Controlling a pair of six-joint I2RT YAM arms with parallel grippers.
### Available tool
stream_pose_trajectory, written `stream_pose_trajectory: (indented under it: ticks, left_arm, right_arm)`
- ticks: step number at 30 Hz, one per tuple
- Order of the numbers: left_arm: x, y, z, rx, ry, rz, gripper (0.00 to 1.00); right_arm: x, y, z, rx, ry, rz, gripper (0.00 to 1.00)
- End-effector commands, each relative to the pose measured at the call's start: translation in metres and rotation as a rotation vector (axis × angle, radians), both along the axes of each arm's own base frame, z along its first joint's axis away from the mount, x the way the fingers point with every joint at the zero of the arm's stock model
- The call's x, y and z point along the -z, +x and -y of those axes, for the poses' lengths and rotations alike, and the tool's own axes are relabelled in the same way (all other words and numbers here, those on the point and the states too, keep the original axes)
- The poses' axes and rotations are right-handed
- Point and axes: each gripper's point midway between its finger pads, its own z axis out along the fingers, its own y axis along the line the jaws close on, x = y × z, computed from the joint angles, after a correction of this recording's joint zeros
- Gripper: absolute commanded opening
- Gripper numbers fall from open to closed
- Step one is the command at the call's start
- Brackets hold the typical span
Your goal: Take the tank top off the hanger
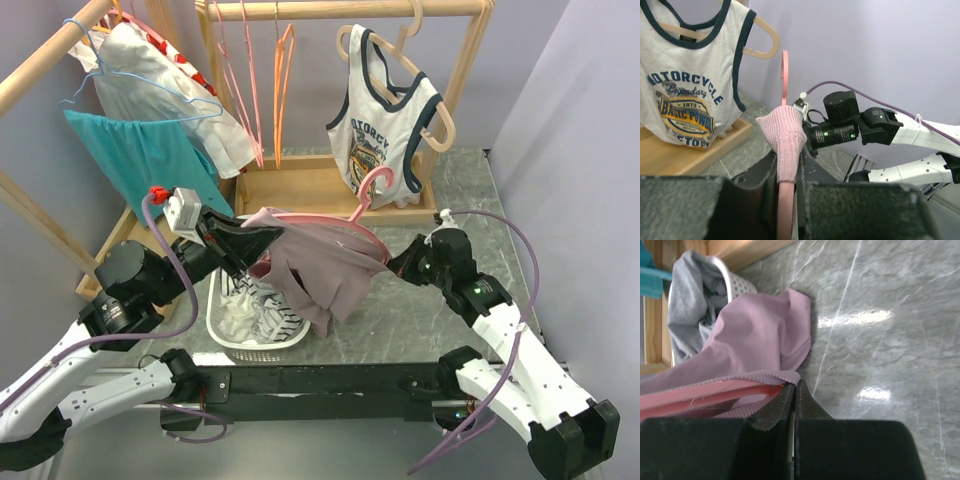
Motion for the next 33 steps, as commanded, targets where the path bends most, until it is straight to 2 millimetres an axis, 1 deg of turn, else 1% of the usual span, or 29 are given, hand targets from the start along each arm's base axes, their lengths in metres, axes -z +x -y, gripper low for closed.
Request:
stream_pose_trajectory:
  ticks: [1, 2, 5, 6, 8, 12, 13, 14, 15, 17, 18, 19, 21, 23, 24, 25, 27, 31, 33]
  left_arm:
    - [-0.075, -0.013, -0.023, -0.020, -0.243, 0.159, 0.01]
    - [-0.076, -0.012, -0.023, -0.020, -0.251, 0.156, 0.01]
    - [-0.080, -0.013, -0.025, -0.022, -0.278, 0.164, 0.01]
    - [-0.081, -0.013, -0.027, -0.029, -0.278, 0.169, 0.01]
    - [-0.083, -0.011, -0.032, -0.056, -0.276, 0.173, 0.01]
    - [-0.088, -0.015, -0.040, -0.067, -0.295, 0.186, 0.01]
    - [-0.086, -0.015, -0.040, -0.070, -0.292, 0.183, 0.01]
    - [-0.087, -0.016, -0.042, -0.070, -0.292, 0.187, 0.01]
    - [-0.085, -0.013, -0.045, -0.094, -0.294, 0.173, 0.01]
    - [-0.085, -0.012, -0.048, -0.105, -0.299, 0.172, 0.01]
    - [-0.082, -0.010, -0.048, -0.115, -0.304, 0.170, 0.01]
    - [-0.081, -0.010, -0.049, -0.116, -0.310, 0.170, 0.01]
    - [-0.077, -0.007, -0.046, -0.114, -0.315, 0.163, 0.01]
    - [-0.078, -0.006, -0.040, -0.101, -0.315, 0.164, 0.01]
    - [-0.078, -0.006, -0.037, -0.090, -0.313, 0.164, 0.01]
    - [-0.078, -0.005, -0.034, -0.083, -0.311, 0.164, 0.01]
    - [-0.075, -0.003, -0.032, -0.084, -0.314, 0.157, 0.01]
    - [-0.079, -0.003, -0.040, -0.109, -0.346, 0.168, 0.01]
    - [-0.079, -0.001, -0.042, -0.126, -0.349, 0.168, 0.01]
  right_arm:
    - [0.011, -0.009, -0.001, -0.037, -0.046, -0.027, 0.00]
    - [0.012, -0.009, -0.004, -0.053, -0.047, -0.036, 0.00]
    - [0.025, -0.011, -0.001, -0.047, -0.102, -0.106, 0.00]
    - [0.031, -0.010, 0.007, -0.012, -0.139, -0.123, 0.00]
    - [0.038, -0.011, 0.011, 0.018, -0.152, -0.150, 0.00]
    - [0.039, -0.010, 0.010, 0.034, -0.125, -0.137, 0.00]
    - [0.040, -0.007, 0.018, 0.085, -0.145, -0.141, 0.00]
    - [0.039, -0.007, 0.023, 0.114, -0.157, -0.140, 0.00]
    - [0.040, -0.008, 0.025, 0.125, -0.163, -0.142, 0.00]
    - [0.029, -0.006, 0.013, 0.079, -0.096, -0.092, 0.00]
    - [0.027, -0.006, 0.008, 0.061, -0.074, -0.083, 0.00]
    - [0.027, -0.010, -0.005, -0.001, -0.037, -0.100, 0.00]
    - [0.026, -0.011, -0.014, -0.040, -0.032, -0.107, 0.00]
    - [0.017, -0.009, -0.022, -0.064, -0.041, -0.088, 0.00]
    - [0.014, -0.013, -0.030, -0.093, -0.040, -0.081, 0.00]
    - [0.010, -0.012, -0.036, -0.107, -0.032, -0.079, 0.00]
    - [0.008, -0.017, -0.048, -0.156, -0.021, -0.094, 0.00]
    - [0.002, -0.019, -0.060, -0.165, -0.016, -0.093, 0.00]
    - [0.002, -0.020, -0.062, -0.169, -0.012, -0.094, 0.00]
